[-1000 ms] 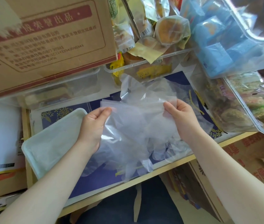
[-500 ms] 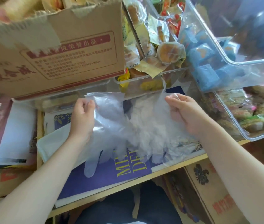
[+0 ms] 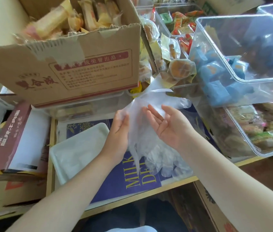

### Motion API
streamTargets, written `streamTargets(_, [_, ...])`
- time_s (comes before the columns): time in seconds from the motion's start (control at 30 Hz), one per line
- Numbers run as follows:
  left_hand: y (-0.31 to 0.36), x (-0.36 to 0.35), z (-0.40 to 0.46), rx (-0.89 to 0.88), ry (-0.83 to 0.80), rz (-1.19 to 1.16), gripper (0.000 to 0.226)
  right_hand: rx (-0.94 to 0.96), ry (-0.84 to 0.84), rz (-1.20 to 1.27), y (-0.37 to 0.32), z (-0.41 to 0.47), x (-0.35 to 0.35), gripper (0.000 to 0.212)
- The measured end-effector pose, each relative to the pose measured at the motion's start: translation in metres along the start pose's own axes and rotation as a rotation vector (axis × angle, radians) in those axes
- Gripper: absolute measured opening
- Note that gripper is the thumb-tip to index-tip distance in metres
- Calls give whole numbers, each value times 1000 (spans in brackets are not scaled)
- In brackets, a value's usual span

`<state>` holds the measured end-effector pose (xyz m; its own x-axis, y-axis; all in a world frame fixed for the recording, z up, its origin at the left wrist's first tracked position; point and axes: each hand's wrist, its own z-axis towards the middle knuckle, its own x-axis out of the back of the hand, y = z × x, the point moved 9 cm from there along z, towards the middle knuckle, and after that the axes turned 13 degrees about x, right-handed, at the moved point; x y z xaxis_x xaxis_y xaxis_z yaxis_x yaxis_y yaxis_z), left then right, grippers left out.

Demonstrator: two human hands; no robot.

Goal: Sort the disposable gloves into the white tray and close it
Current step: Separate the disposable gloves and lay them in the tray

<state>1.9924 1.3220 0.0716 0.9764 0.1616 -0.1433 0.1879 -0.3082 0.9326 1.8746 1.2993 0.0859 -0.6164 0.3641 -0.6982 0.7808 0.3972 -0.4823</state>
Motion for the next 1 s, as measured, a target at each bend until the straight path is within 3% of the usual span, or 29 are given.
streamTargets(0.1, [0,2,-4,87,32,-80,27,59,8,-34,0,3,2,28])
streamTargets(0.17, [-1,-2,-3,151,-35,-84,29,97,19,-83,-2,3,3,22])
streamTargets(0.23, [-5,-6,2,199,-168,-112,69,128,13,-129,-2,3,3,25])
streamTargets(0.27, [-2,-6,1,181,-190,-106,75,134,3,-146,-1,3,2,26])
streamTargets(0.37, [13,2,1,75,-87,31,24,140,-41,-213,0,4,-2,25])
streamTargets(0.47, [12,15,7,93,-30,61,24,281,-81,-445,-17,6,0,36])
streamTargets(0.53, [13,22,10,114,-51,94,25,582,-127,-839,-45,7,-1,12])
streamTargets(0.6, [17,24,11,111,-127,128,25,750,-188,-1229,-60,14,-1,37])
streamTargets(0.67, [23,20,10,101,-239,125,27,595,-306,-1345,-55,28,2,68])
streamTargets(0.73, [28,18,9,101,-324,115,27,362,-442,-1283,-41,39,7,77])
streamTargets(0.9, [22,23,15,201,-431,19,24,77,-677,-1147,-15,43,15,27])
streamTargets(1.0, [3,29,26,244,-366,135,21,-30,-623,-1052,-1,43,28,27])
